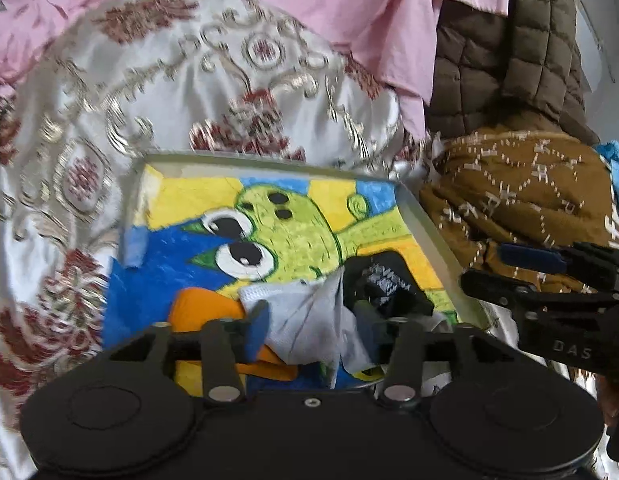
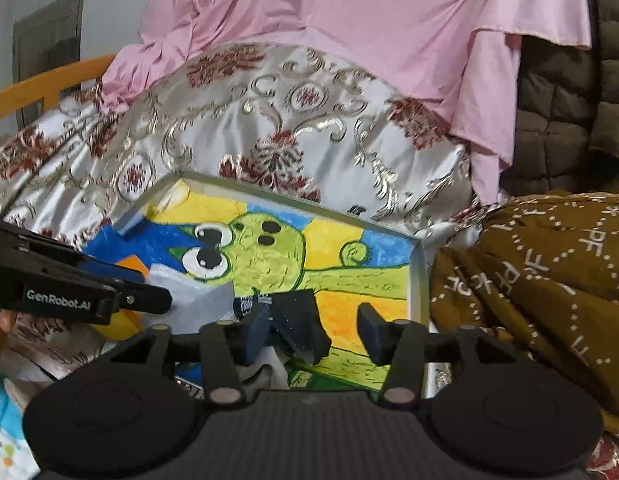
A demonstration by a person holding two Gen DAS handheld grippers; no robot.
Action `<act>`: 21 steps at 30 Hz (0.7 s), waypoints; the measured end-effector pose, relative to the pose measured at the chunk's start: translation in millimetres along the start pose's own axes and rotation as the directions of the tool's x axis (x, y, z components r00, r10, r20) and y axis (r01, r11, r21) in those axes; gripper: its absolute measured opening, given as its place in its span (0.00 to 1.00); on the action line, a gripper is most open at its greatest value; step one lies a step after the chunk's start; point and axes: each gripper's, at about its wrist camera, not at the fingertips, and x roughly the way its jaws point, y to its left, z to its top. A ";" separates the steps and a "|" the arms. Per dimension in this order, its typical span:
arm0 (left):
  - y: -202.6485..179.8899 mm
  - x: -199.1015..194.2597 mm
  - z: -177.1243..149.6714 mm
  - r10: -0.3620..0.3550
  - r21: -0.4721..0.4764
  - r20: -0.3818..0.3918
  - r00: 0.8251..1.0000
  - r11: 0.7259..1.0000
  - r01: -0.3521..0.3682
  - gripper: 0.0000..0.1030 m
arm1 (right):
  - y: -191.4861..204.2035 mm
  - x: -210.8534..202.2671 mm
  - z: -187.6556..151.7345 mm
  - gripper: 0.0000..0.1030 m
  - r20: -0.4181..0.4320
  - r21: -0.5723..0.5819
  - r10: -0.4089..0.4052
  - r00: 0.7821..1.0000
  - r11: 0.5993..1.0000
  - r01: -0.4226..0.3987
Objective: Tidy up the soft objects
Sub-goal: 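Carry the mask and black cloth into the tray while both tools open to release, then withdraw both open tools from the tray back over the pile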
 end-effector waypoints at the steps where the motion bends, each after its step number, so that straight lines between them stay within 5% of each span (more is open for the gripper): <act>1: -0.4 -8.5 1.1 0.004 -0.003 0.018 1.000 1.000 -0.004 0.63 | -0.9 -5.2 1.0 0.60 0.011 0.009 -0.003 1.000 1.000 0.003; 7: -7.5 -63.9 4.4 0.024 -0.002 0.124 0.992 1.000 -0.024 0.81 | -2.4 -51.4 8.3 0.76 0.107 0.065 -0.024 0.994 0.998 0.017; 21: -29.2 -193.3 -25.3 0.045 -0.008 0.340 0.939 0.999 -0.045 0.99 | 16.7 -189.3 6.5 0.99 0.305 0.147 -0.074 0.950 0.989 0.030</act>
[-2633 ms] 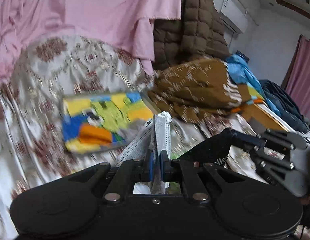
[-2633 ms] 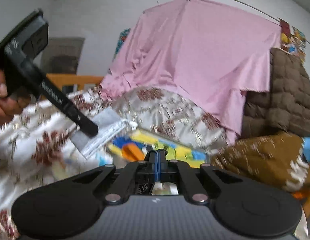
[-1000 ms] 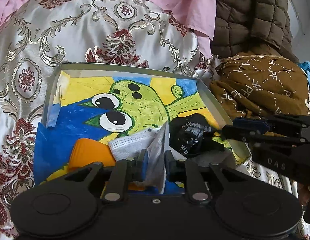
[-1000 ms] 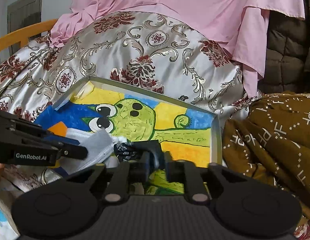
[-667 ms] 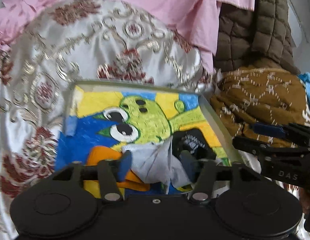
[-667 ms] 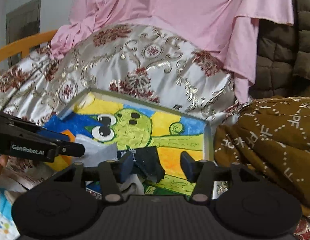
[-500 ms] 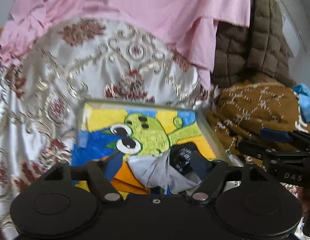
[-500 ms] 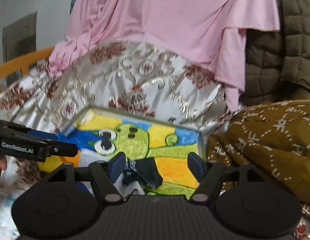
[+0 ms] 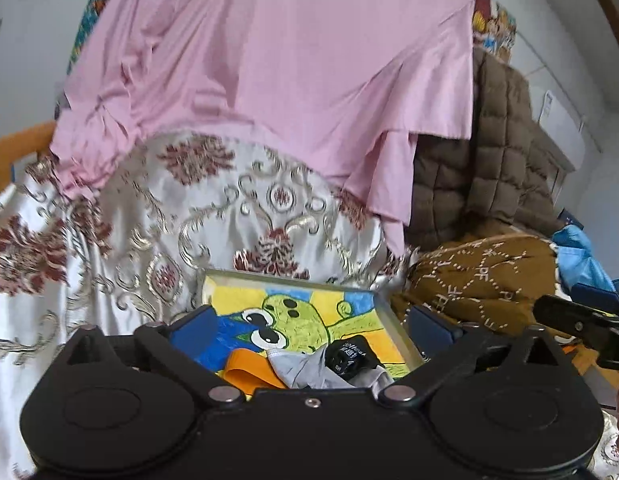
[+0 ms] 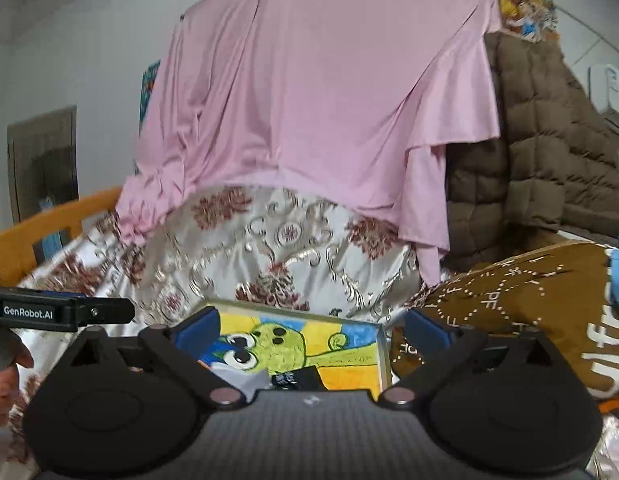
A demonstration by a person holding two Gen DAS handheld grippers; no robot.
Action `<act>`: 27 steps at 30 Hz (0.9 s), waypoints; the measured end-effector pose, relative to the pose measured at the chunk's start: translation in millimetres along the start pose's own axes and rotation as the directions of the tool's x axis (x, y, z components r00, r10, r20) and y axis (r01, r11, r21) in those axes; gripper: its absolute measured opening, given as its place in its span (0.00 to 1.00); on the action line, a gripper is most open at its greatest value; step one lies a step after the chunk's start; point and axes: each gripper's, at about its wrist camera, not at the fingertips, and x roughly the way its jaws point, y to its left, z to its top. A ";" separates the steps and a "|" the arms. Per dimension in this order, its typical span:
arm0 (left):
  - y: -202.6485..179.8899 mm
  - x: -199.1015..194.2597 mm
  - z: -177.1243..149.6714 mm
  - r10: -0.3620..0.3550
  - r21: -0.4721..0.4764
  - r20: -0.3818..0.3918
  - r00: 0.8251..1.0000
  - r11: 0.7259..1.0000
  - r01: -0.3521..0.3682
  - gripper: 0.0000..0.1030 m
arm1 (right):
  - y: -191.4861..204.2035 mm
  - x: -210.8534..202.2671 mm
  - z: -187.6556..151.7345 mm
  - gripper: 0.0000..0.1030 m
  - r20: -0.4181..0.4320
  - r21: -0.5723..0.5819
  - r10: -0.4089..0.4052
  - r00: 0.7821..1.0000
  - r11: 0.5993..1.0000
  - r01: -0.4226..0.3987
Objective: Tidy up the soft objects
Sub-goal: 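Withdraw both open tools from the tray back over the pile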
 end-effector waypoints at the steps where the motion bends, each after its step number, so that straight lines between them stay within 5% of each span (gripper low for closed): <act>1: -1.0 -9.1 -1.6 0.002 0.007 0.010 1.000 1.000 -0.002 0.99 | 1.7 -10.1 -0.9 1.00 0.012 0.005 -0.001 1.000 1.000 0.001; 12: -4.3 -94.8 -40.9 0.017 0.047 0.034 0.999 0.999 -0.018 0.99 | 33.4 -98.5 -38.6 1.00 0.078 0.010 -0.010 0.997 1.000 0.009; 27: -11.4 -117.6 -122.9 0.035 0.259 -0.121 0.992 0.966 -0.003 0.99 | 63.2 -153.5 -139.2 1.00 0.060 -0.031 -0.100 0.993 0.994 0.102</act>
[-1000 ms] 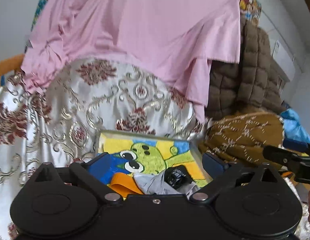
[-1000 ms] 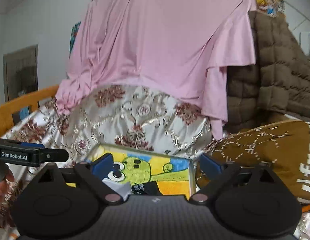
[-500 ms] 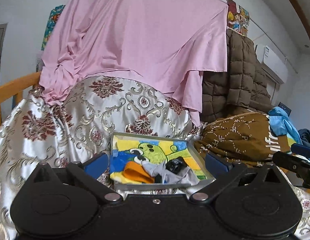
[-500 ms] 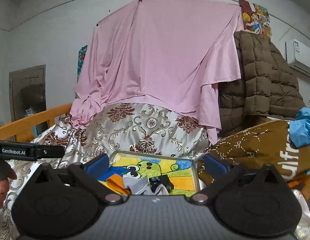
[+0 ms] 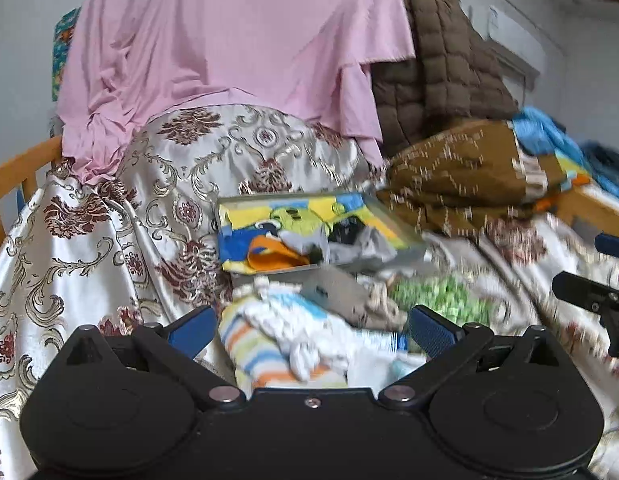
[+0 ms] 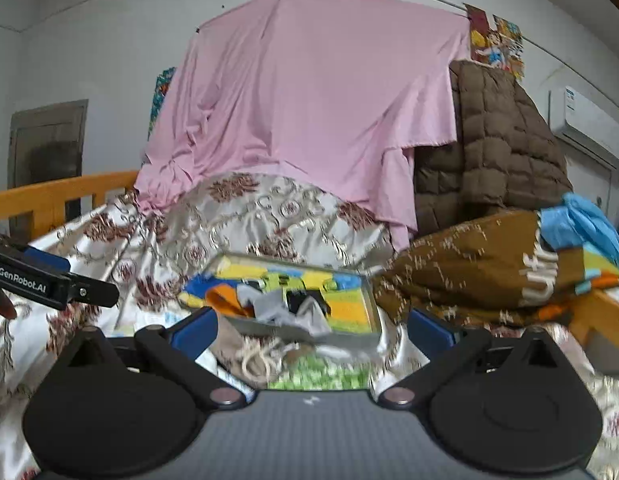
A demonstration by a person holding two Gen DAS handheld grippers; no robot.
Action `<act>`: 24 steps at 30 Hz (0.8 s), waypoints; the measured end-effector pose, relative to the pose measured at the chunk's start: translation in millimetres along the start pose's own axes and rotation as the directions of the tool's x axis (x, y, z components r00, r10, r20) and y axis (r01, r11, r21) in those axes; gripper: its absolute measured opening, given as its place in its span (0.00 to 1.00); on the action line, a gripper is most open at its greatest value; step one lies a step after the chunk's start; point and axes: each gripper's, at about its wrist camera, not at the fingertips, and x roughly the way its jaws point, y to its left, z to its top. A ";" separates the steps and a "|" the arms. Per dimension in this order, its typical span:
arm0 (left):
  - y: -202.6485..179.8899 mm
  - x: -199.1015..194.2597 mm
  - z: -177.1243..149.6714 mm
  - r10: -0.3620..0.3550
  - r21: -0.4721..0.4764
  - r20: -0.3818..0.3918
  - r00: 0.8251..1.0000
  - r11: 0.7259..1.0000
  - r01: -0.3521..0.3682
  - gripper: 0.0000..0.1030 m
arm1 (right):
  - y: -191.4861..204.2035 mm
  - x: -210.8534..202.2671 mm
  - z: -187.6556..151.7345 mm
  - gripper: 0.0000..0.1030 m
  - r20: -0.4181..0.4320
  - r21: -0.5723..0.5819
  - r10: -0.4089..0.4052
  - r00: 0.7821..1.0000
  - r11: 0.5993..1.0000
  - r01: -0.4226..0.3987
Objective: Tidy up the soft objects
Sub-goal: 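Withdraw both open tools from the tray back over the pile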
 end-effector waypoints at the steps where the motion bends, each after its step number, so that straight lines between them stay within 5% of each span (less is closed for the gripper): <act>1: -2.0 -0.6 -5.5 0.004 0.013 -0.003 1.000 1.000 -0.004 0.99 | 0.3 -1.0 -6.4 1.00 -0.007 0.008 -0.004 1.000 1.000 0.004; 13: -12.8 8.1 -47.8 0.056 0.114 -0.105 0.993 0.993 -0.044 0.99 | 2.3 0.0 -50.2 1.00 -0.107 0.026 0.038 0.994 0.999 -0.036; 24: -18.5 13.2 -69.9 0.092 0.167 -0.170 0.981 0.984 -0.063 0.99 | 13.9 14.0 -81.1 1.00 -0.271 0.040 0.132 0.954 0.991 -0.126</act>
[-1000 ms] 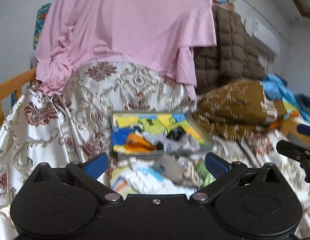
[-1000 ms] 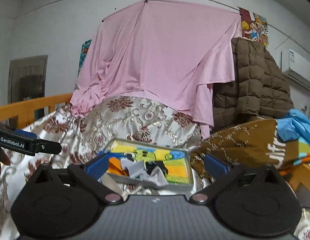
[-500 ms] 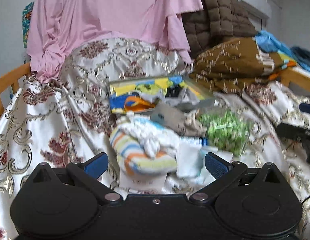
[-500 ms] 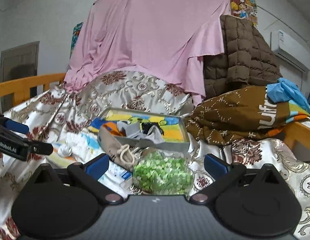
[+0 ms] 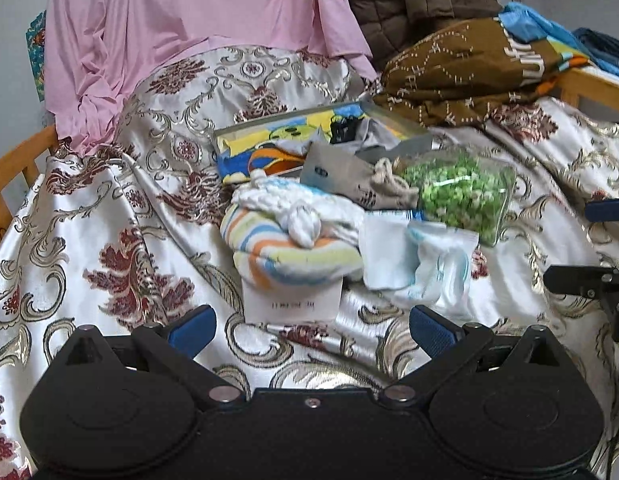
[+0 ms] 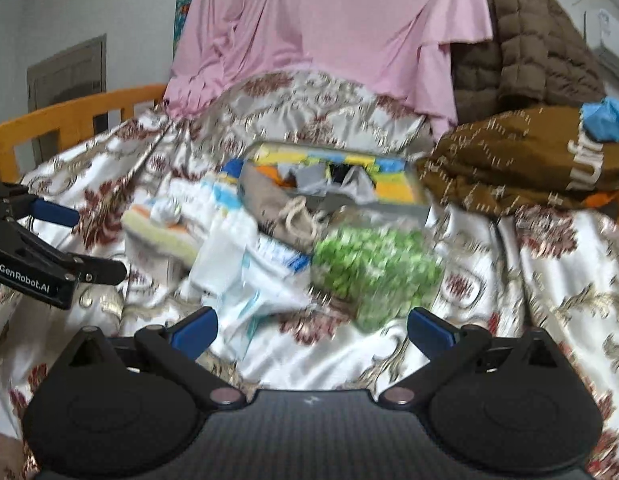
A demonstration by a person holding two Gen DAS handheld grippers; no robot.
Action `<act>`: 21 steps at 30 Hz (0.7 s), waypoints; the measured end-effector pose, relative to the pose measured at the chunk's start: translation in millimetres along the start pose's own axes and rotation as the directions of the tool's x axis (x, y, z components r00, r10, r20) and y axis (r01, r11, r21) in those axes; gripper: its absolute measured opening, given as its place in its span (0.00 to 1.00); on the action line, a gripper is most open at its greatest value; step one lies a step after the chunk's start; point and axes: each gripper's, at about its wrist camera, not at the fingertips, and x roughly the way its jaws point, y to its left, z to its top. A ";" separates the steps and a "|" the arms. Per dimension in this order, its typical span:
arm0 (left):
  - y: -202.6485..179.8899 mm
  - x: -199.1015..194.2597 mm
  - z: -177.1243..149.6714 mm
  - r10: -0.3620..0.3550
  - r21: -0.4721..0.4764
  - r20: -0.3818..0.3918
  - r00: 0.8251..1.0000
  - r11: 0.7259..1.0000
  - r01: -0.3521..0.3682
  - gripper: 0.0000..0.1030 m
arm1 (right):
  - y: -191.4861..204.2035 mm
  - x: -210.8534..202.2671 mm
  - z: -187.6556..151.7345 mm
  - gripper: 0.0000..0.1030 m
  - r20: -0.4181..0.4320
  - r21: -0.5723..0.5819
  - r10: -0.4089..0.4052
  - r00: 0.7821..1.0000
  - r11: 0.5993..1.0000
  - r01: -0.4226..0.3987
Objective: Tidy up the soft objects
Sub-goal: 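Withdraw both open tools from the tray back over the pile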
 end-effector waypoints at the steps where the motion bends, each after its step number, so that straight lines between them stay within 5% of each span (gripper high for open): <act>1: -0.3 0.7 -1.4 0.002 0.001 -0.005 1.000 1.000 -0.002 0.99 | 0.0 2.6 -1.9 1.00 -0.016 0.005 0.009 1.000 1.000 -0.009; 21: -10.4 4.3 -7.0 0.034 0.122 -0.029 0.999 0.992 -0.030 0.99 | 5.4 27.5 -18.4 1.00 -0.137 0.058 0.114 0.984 0.993 -0.107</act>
